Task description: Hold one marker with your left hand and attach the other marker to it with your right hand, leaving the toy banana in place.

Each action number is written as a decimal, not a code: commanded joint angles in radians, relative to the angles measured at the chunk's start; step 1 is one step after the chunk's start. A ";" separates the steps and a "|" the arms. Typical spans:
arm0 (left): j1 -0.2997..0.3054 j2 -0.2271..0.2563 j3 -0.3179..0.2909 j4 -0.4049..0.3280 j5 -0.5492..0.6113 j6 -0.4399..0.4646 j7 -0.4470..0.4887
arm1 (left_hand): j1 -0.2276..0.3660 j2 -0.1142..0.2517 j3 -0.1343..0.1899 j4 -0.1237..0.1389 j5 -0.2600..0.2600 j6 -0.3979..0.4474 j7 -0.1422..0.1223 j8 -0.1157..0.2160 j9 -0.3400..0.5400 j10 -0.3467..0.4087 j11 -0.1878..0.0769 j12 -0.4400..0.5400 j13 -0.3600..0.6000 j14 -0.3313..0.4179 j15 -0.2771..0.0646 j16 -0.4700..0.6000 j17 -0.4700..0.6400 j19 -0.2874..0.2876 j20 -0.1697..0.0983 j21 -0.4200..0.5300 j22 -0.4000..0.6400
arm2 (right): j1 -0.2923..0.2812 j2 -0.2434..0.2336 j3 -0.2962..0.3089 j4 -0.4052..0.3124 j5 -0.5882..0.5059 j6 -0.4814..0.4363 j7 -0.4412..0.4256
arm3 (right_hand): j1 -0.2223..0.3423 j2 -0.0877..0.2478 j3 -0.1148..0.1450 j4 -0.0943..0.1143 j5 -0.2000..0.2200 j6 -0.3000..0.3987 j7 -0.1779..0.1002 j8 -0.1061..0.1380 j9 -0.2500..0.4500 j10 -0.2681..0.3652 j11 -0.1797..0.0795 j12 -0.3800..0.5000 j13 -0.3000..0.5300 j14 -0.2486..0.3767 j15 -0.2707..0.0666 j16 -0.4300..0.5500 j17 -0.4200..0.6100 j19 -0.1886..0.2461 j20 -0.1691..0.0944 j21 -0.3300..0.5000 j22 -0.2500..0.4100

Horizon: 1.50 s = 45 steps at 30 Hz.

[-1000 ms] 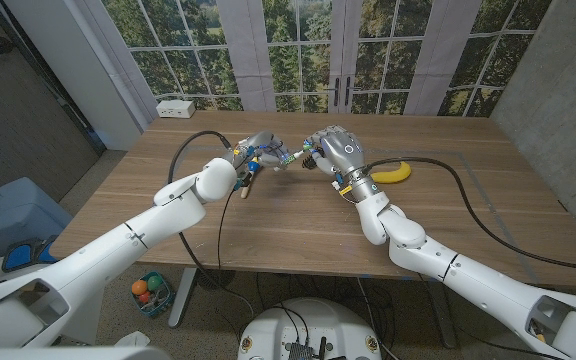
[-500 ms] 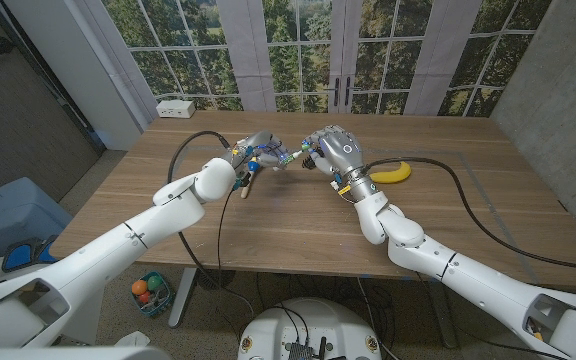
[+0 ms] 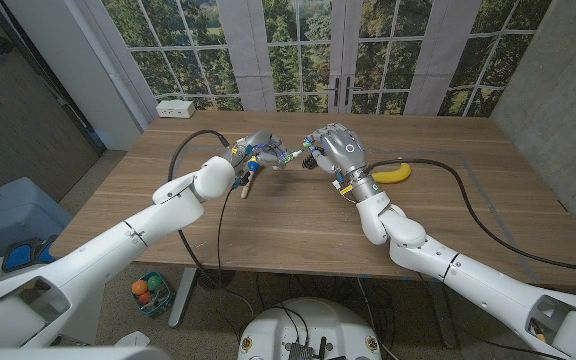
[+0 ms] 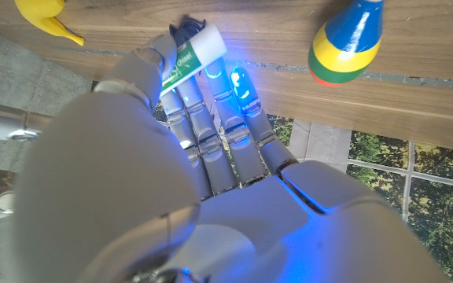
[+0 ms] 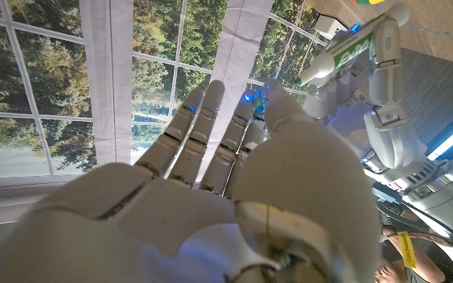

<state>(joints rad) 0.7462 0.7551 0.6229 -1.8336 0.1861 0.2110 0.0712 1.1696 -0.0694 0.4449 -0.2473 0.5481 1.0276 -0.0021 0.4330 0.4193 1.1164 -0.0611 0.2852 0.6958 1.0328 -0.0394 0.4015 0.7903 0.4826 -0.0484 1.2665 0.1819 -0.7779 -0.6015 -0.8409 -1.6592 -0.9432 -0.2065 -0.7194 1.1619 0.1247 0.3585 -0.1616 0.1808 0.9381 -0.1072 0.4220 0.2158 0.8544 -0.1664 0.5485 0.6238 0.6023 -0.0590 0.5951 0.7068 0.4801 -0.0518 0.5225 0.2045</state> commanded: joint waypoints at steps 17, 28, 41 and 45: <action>0.005 -0.002 0.001 -0.018 0.006 0.007 0.003 | -0.003 0.005 0.091 0.080 0.001 0.051 -0.039 0.001 0.006 0.147 -0.134 -0.006 0.006 0.146 -0.199 -0.011 0.009 -0.001 -0.094 0.009 -0.001 | 0.003 -0.001 -0.006 0.014 -0.019 0.007 0.006 | 0.004 -0.009 -0.004 -0.003 0.001 0.083 -0.051 0.010 0.003 0.048 -0.035 -0.005 0.003 0.011 -0.173 -0.012 0.012 -0.009 -0.021 0.017 0.001; 0.013 0.003 -0.002 -0.032 0.009 0.017 0.003 | -0.003 0.004 0.093 0.080 0.001 0.053 -0.038 -0.003 0.004 0.148 -0.134 -0.010 0.008 0.147 -0.199 -0.016 0.012 -0.001 -0.093 0.010 -0.001 | 0.009 0.010 -0.008 0.028 -0.036 -0.018 -0.012 | 0.003 -0.010 -0.005 -0.002 0.000 0.086 -0.051 0.012 0.002 0.051 -0.035 -0.007 0.007 0.014 -0.173 -0.018 0.017 -0.010 -0.021 0.024 0.000; 0.020 0.008 -0.005 -0.047 0.017 0.029 0.010 | -0.004 0.003 0.096 0.080 0.000 0.053 -0.039 -0.004 0.008 0.152 -0.134 -0.013 0.010 0.152 -0.199 -0.021 0.015 -0.001 -0.092 0.013 -0.001 | -0.006 -0.016 0.008 -0.001 -0.028 -0.027 -0.024 | 0.011 -0.010 -0.005 -0.005 0.000 0.088 -0.052 0.013 0.001 0.053 -0.034 -0.010 0.010 0.019 -0.174 -0.021 0.024 -0.012 -0.024 0.031 0.000; 0.018 0.008 -0.003 -0.048 0.019 0.031 0.008 | -0.004 0.002 0.096 0.080 0.000 0.054 -0.038 -0.005 0.008 0.152 -0.134 -0.016 0.009 0.152 -0.199 -0.023 0.016 -0.003 -0.092 0.013 -0.001 | -0.012 -0.022 0.013 -0.009 -0.031 -0.028 -0.033 | 0.012 -0.011 -0.005 -0.005 -0.001 0.088 -0.053 0.013 0.000 0.055 -0.034 -0.010 0.011 0.021 -0.175 -0.023 0.027 -0.013 -0.024 0.033 0.000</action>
<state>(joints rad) 0.7622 0.7605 0.6199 -1.8735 0.1984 0.2339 0.0773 1.1606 -0.0742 0.4486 -0.2510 0.5466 1.0446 -0.0066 0.4206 0.4199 1.1380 -0.0715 0.2667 0.7023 1.0560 -0.0555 0.3811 0.8036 0.4826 -0.0484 1.2722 0.1819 -0.7757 -0.6084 -0.8410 -1.6479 -0.9751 -0.2267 -0.7335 1.1668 0.1053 0.3532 -0.1670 0.1774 0.9511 -0.1089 0.4296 0.2111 0.8722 -0.1735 0.5322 0.6351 0.6149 -0.0607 0.5792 0.7299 0.4747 -0.0464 0.5490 0.2048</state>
